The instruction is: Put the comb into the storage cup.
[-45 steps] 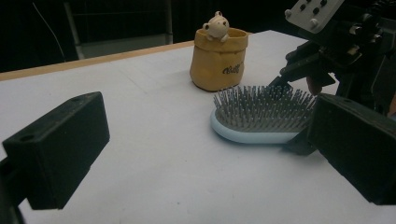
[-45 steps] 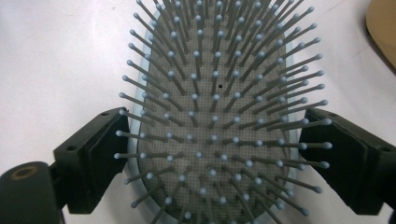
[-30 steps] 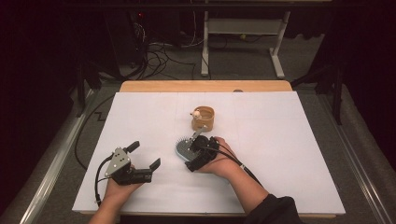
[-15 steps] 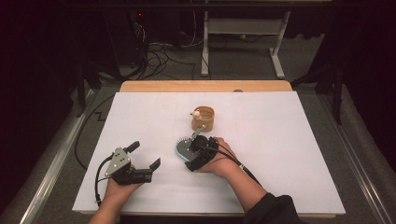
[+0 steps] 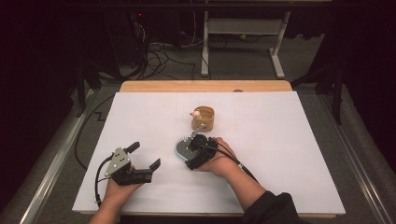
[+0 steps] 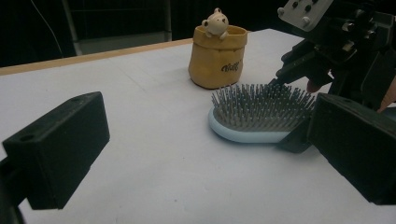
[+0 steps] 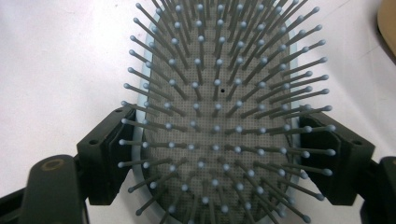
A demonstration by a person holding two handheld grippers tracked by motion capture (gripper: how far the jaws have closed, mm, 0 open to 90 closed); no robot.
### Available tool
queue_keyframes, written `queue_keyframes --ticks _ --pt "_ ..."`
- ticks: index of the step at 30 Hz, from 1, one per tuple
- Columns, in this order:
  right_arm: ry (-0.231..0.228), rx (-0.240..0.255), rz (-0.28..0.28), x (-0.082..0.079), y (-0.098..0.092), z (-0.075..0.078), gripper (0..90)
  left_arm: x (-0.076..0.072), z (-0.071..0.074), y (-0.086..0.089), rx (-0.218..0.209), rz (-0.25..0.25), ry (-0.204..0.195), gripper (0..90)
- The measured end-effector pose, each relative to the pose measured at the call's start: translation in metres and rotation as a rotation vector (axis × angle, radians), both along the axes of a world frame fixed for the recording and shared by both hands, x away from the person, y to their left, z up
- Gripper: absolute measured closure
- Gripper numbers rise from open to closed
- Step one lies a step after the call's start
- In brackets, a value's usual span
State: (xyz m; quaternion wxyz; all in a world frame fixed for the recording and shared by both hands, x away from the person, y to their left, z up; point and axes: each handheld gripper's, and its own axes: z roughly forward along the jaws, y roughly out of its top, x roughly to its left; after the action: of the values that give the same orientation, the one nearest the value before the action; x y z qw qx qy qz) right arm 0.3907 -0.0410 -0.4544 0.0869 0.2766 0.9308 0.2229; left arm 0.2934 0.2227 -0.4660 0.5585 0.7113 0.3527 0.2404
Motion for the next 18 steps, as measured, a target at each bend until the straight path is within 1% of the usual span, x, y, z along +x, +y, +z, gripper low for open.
queue_keyframes --ticks 7,14,18 --pt "0.006 -0.003 0.004 0.0011 0.0004 0.0007 20.3 0.0003 0.0003 0.0013 -0.01 0.004 -0.002 0.0" --pt "0.008 -0.008 0.006 0.0015 0.0007 0.0018 20.5 0.0007 0.0003 0.0012 -0.006 0.001 -0.003 0.0" --pt "-0.003 -0.016 0.015 0.0013 0.001 0.0037 20.5 0.0011 -0.0001 0.0014 -0.003 0.002 0.003 0.0"
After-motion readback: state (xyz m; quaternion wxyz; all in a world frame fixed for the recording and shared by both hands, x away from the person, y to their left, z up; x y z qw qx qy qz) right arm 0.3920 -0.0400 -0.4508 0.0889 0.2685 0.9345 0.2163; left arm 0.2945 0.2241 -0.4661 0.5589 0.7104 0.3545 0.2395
